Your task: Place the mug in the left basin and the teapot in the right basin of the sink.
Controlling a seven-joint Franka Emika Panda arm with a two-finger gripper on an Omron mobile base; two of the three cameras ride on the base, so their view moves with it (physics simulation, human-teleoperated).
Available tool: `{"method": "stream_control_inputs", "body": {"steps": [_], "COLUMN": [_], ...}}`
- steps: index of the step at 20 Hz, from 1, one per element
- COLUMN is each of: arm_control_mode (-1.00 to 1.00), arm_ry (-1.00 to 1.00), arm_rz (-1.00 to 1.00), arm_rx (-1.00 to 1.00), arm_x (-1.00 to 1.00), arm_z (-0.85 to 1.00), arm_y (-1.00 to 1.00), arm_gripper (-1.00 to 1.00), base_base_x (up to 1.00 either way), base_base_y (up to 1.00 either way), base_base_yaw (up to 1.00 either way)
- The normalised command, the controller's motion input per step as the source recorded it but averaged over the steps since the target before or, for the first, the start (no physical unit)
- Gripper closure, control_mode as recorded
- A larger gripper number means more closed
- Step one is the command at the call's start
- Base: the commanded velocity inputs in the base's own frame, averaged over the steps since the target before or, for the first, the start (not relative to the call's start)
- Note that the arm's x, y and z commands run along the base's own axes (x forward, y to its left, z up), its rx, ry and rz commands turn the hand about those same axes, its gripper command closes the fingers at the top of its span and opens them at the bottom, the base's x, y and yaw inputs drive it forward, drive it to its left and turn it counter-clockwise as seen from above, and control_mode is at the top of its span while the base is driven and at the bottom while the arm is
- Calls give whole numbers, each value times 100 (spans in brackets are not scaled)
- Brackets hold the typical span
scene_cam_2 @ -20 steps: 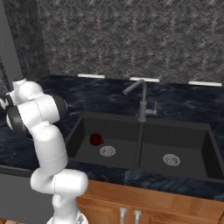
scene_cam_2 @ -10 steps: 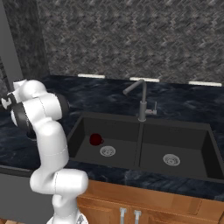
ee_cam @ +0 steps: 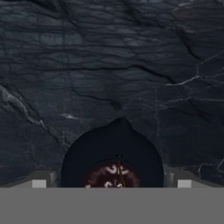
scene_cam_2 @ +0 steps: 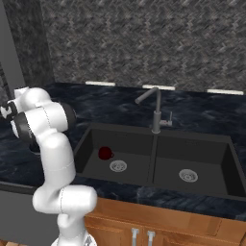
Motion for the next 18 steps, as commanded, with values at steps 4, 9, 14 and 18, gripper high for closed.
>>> {"method": "stream_control_inputs", "body": {"steps": [4, 9, 14, 18], "arm_control_mode": [-100, -100, -100, -100], "arm_ry": [0, 0, 0, 0], "arm_rz": [0, 0, 0, 0], "arm_rx": [0, 0, 0, 0], "arm_x": [-10, -13, -9, 5], "arm_z": [0, 0, 0, 0], "arm_y": [-8, -16, -19, -6], "arm_gripper": [-100, -100, -100, -100], "base_base_x": [0, 0, 0, 0], "base_base_y": [0, 0, 0, 0], "base_base_yaw": [0, 0, 0, 0]}}
